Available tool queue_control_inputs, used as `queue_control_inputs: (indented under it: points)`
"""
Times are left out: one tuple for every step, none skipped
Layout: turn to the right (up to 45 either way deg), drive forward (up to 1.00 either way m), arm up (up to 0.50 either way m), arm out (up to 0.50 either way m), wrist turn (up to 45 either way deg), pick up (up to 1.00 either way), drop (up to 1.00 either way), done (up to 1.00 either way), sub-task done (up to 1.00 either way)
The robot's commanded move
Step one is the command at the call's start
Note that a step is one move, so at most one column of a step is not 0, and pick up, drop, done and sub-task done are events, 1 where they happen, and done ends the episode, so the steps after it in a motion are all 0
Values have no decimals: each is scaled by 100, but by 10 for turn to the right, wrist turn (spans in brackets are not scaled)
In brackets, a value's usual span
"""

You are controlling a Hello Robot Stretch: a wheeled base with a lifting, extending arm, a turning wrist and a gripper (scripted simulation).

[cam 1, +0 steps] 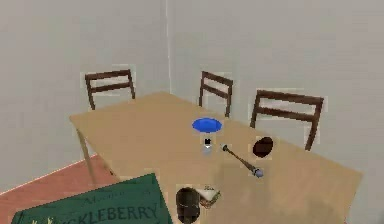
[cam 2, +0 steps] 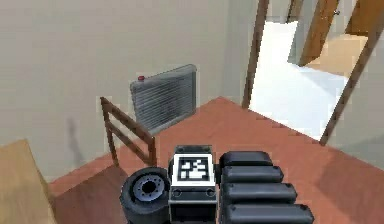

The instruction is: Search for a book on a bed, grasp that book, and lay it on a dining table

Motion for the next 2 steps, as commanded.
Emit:
queue_control_inputs:
  points:
    - [-450, 0, 0, 0, 0, 0, 0, 0, 0]
    - [-390, 0, 0, 0, 0, 0, 0, 0, 0]
